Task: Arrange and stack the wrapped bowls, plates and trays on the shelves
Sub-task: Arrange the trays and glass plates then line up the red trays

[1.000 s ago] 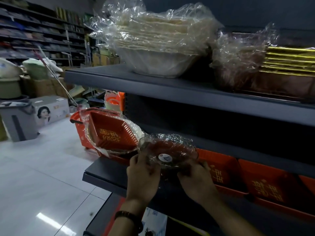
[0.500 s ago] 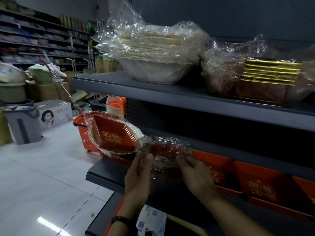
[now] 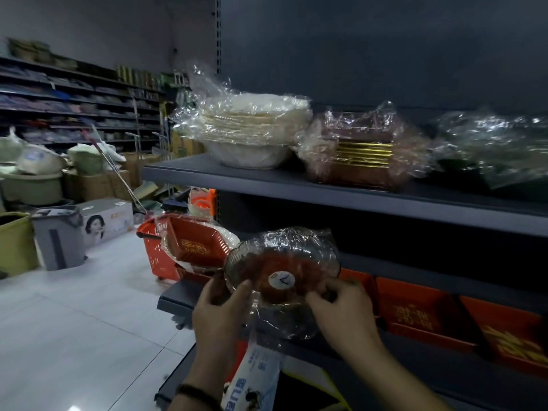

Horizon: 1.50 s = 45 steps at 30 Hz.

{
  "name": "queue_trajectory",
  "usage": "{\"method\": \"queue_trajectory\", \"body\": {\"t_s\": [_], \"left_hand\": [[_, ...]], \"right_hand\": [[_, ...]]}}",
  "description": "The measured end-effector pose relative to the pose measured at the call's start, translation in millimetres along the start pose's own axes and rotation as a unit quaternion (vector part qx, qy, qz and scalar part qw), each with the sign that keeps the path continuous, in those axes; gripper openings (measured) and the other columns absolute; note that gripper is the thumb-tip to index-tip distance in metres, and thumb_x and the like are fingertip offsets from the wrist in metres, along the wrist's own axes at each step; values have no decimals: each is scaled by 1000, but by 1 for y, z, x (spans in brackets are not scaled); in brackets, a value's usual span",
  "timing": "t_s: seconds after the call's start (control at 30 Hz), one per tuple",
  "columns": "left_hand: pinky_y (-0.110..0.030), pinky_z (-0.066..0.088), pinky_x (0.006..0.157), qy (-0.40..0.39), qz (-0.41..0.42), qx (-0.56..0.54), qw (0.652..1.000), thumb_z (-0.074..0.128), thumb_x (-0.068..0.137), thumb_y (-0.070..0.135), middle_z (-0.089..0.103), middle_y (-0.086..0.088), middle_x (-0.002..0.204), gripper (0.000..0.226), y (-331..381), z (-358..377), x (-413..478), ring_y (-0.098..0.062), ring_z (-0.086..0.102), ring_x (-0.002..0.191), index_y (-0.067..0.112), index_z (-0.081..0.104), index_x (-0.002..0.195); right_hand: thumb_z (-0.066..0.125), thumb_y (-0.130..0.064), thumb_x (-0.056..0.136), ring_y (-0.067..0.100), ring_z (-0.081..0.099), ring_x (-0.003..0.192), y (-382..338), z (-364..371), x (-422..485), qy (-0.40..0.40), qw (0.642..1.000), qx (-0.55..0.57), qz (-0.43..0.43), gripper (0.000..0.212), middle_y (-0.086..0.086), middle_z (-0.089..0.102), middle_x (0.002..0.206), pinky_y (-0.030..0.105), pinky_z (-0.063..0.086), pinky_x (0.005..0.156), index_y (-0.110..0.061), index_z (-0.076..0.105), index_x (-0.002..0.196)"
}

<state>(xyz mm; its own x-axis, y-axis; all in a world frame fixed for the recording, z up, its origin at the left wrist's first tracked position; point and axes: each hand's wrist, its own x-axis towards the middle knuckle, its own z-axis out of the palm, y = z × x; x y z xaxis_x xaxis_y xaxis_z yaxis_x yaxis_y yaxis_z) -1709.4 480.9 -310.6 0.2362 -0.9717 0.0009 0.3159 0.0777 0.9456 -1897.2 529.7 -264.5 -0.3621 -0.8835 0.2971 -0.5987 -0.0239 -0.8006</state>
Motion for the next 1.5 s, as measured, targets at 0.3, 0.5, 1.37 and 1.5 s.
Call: {"method": "queue_trajectory", "body": {"t_s": [0.3, 0.5, 1.37, 1.5], "left_hand": [[-55, 64, 90, 35, 63, 23, 997, 93, 76, 14, 81, 11, 98, 62, 43, -11, -86, -21, 79, 96, 33, 72, 130], [-49, 65, 90, 43, 149, 23, 988, 93, 79, 13, 74, 16, 102, 69, 84, -13, -150, -10, 75, 96, 31, 63, 139], [-22, 60, 66, -119, 352, 27, 928, 74, 97, 36, 77, 7, 102, 20, 233, 180, -206, -3, 75, 80, 36, 70, 117], [-51, 65, 81, -143, 331, 50, 931, 68, 91, 50, 80, 7, 89, 18, 242, 238, -186, -20, 78, 81, 37, 73, 103]], "right_hand": [[82, -30, 78, 8, 57, 88, -22, -57, -66, -24, 999, 15, -29, 17, 2, 59, 101, 14, 40, 63, -31, 70, 67], [84, -30, 83, 7, 62, 91, -40, -86, -108, 21, 995, 76, -66, 12, -6, 62, 104, 10, 44, 64, -36, 73, 81], [78, -52, 88, 13, 61, 119, -121, -324, -85, 286, 939, 50, -187, 78, -11, 61, 124, 42, 51, 108, -21, 52, 154], [79, -48, 87, 18, 66, 103, -126, -366, -44, 303, 941, 18, -151, 53, -6, 68, 104, 35, 52, 92, -19, 70, 131]]}}
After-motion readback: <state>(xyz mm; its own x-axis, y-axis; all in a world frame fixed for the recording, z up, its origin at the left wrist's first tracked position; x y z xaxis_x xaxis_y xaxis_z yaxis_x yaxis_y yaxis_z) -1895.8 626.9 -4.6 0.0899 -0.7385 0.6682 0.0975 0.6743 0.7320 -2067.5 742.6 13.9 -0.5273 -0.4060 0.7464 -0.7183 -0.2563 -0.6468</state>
